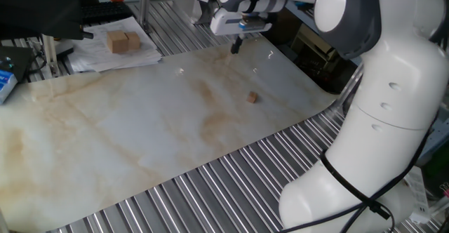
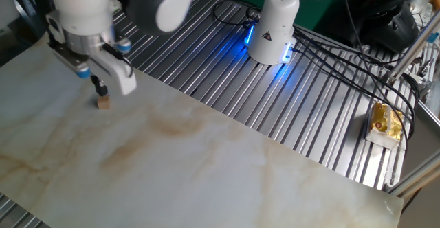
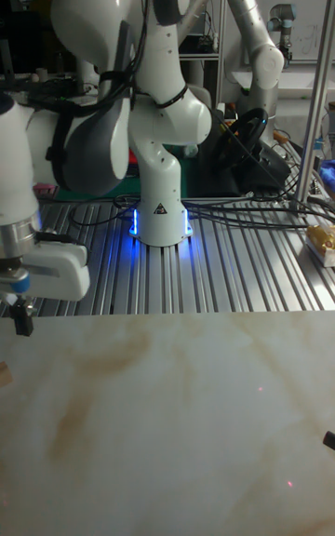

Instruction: Pick up the small block on the left and move it to the right

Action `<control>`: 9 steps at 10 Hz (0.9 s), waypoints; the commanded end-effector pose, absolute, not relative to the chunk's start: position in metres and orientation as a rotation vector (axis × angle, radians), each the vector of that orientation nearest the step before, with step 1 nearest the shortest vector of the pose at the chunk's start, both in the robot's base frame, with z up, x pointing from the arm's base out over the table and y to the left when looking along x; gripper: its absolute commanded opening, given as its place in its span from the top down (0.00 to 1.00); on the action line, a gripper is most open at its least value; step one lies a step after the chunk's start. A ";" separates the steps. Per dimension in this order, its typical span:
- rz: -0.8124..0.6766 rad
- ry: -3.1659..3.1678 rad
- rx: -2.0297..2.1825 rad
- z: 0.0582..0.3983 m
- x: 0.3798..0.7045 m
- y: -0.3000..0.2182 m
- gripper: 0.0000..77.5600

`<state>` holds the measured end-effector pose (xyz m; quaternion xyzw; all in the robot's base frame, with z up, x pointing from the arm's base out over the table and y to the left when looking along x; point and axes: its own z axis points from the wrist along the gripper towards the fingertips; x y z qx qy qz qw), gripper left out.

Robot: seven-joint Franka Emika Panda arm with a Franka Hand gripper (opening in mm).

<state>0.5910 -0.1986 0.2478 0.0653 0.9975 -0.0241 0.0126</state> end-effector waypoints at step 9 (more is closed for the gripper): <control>-0.082 3.104 0.207 0.216 0.557 -0.269 1.00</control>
